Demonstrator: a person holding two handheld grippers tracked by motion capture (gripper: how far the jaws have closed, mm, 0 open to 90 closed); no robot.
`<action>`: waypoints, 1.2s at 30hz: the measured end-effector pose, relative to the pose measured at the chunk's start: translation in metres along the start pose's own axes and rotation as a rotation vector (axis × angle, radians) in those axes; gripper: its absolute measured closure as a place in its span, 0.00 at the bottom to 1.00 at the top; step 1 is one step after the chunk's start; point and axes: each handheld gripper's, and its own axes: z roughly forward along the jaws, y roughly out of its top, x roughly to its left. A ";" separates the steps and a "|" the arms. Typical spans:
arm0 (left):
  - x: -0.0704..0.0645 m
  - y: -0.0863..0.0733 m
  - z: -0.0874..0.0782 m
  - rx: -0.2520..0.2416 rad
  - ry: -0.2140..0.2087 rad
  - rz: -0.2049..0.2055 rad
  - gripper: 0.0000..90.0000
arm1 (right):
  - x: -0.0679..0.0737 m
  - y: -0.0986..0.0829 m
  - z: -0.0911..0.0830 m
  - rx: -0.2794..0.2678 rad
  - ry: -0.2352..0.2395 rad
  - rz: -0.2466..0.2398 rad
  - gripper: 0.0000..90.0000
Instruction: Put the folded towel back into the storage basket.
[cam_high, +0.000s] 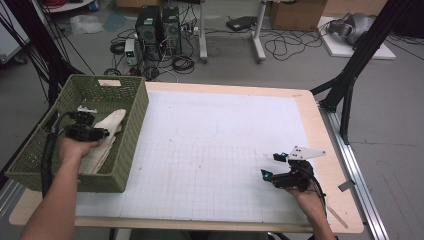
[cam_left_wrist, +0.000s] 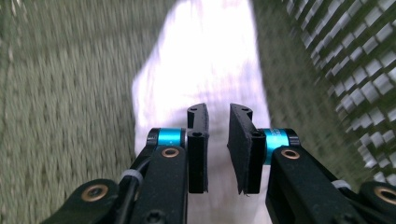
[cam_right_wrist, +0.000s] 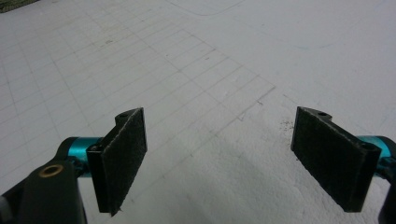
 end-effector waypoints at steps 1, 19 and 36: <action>0.000 -0.001 0.002 0.018 0.005 -0.006 0.83 | 0.000 0.000 0.000 0.000 0.000 0.001 0.20; 0.003 0.006 -0.034 -0.182 -0.039 0.024 0.71 | 0.003 0.001 -0.003 -0.013 0.004 -0.003 0.20; 0.002 0.002 -0.049 -0.256 -0.110 0.042 0.56 | 0.009 0.001 -0.004 -0.015 0.001 -0.016 0.17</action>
